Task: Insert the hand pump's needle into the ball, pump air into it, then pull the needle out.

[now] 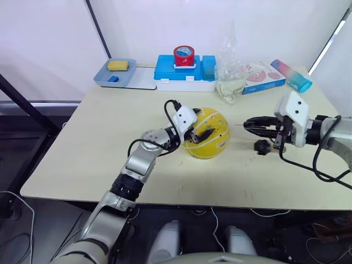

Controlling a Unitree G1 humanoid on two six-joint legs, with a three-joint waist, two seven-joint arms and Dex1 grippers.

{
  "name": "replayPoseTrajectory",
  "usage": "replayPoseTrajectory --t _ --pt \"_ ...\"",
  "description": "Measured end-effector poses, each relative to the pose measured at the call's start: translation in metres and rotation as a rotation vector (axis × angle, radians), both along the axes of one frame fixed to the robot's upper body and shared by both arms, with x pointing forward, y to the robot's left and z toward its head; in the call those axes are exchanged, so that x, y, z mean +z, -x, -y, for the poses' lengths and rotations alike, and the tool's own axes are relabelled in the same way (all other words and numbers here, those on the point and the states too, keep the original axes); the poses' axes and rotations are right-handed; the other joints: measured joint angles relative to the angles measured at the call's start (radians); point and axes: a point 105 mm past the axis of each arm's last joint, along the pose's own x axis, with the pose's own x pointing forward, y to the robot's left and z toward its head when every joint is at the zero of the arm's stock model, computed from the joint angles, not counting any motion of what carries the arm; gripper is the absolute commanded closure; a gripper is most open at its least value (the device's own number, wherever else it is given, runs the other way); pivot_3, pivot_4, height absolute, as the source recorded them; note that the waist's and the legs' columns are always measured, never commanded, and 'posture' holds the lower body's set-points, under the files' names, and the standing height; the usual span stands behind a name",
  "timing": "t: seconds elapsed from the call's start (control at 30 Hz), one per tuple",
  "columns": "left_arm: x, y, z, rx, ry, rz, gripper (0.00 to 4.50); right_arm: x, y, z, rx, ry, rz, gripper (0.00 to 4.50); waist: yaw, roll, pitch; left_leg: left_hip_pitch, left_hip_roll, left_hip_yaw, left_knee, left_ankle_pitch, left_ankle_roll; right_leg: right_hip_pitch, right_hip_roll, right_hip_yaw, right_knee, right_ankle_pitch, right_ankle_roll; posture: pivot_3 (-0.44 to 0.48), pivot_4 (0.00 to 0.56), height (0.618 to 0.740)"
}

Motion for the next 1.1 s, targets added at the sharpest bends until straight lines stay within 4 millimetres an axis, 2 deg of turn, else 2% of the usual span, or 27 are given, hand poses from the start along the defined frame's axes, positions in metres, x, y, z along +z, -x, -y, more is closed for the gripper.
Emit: replayPoseTrajectory --t 0.17,0.33,0.5,0.7,1.1 --pt "0.0 0.0 -0.001 0.002 0.019 -0.001 0.0 -0.008 -0.002 0.002 -0.016 -0.007 0.016 4.19 -0.003 0.001 -0.001 0.0 0.0 0.0 0.0 0.002 0.003 0.0 0.0 0.0 0.0 0.0 0.0 0.0 0.15 0.739" --pt "0.002 0.001 -0.003 -0.006 0.039 -0.004 0.0 -0.028 -0.006 0.007 -0.066 -0.04 0.021 4.19 -0.005 0.001 0.0 -0.001 0.0 0.0 0.0 0.002 0.003 -0.001 0.0 0.0 0.0 0.0 0.0 0.0 0.15 0.739" --pt "0.007 0.002 -0.006 -0.017 0.074 0.0 0.0 -0.048 -0.016 0.013 -0.136 -0.076 0.043 4.19 -0.007 0.002 0.001 -0.003 0.0 0.0 0.0 0.002 0.004 -0.003 0.0 0.0 0.0 0.0 0.0 0.0 0.15 0.739" --pt "0.011 0.002 -0.009 -0.027 0.103 -0.002 0.0 -0.059 -0.028 0.02 -0.197 -0.109 0.094 4.19 -0.008 0.002 0.008 -0.004 0.0 0.001 0.0 0.002 0.004 -0.004 0.001 0.0 0.0 0.0 0.0 0.0 0.15 0.739" --pt "0.038 0.01 -0.018 -0.12 0.124 0.002 0.0 -0.082 -0.041 0.025 -0.244 -0.212 0.148 4.19 -0.01 0.002 0.033 -0.008 -0.001 0.003 -0.001 0.003 0.004 -0.008 0.002 0.003 0.0 0.0 0.0 0.0 0.15 0.739"
